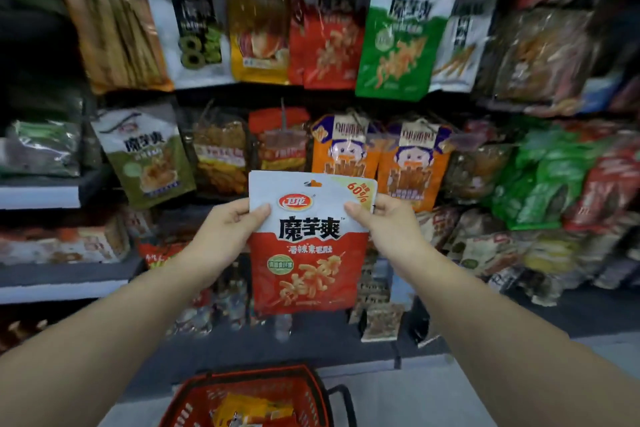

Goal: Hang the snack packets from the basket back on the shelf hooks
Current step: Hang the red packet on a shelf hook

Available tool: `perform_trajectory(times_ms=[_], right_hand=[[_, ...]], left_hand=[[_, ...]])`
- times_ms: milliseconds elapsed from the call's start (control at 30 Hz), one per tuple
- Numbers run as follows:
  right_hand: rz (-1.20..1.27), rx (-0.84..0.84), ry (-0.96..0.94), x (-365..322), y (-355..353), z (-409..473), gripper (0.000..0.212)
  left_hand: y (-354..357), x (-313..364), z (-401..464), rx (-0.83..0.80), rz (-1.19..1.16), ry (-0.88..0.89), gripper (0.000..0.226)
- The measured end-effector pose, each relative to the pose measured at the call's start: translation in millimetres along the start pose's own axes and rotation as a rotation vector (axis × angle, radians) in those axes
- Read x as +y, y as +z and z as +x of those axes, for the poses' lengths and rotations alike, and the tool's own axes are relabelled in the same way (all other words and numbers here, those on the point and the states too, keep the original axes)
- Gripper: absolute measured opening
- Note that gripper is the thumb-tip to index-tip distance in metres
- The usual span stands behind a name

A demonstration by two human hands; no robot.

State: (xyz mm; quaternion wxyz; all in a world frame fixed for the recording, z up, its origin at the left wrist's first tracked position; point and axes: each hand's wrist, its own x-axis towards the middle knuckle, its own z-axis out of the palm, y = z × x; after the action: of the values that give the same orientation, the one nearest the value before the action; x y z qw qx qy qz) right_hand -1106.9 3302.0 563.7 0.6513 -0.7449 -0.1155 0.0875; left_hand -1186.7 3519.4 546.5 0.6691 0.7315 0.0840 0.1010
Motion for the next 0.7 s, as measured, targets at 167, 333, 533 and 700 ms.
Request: perform_trajectory(times_ms=[167,333,533,700], right_hand=[[-0.007,0.091,-0.124,-70.3,-20.7,0.8,0.014],[0.027,0.18,-0.186,-109.3,-36.8,3.8,0.005],[-0.053,0.316,-0.253,-128.9,-57.6,19.2,0.008],[0.009,0.345,-0.237,-140.6,-92.4,61.8,0.015]], left_hand=[[6.1,78.1,13.7,-0.038,0.015,0.168,0.015],[16.3,118.3,29.0,-0.037,-0.01,0.266,0.014],[42.4,146.1,61.3,-0.013,-0.034,0.296,0.01],[77.3,167.0,104.7,0.001,-0.084,0.294,0.008]])
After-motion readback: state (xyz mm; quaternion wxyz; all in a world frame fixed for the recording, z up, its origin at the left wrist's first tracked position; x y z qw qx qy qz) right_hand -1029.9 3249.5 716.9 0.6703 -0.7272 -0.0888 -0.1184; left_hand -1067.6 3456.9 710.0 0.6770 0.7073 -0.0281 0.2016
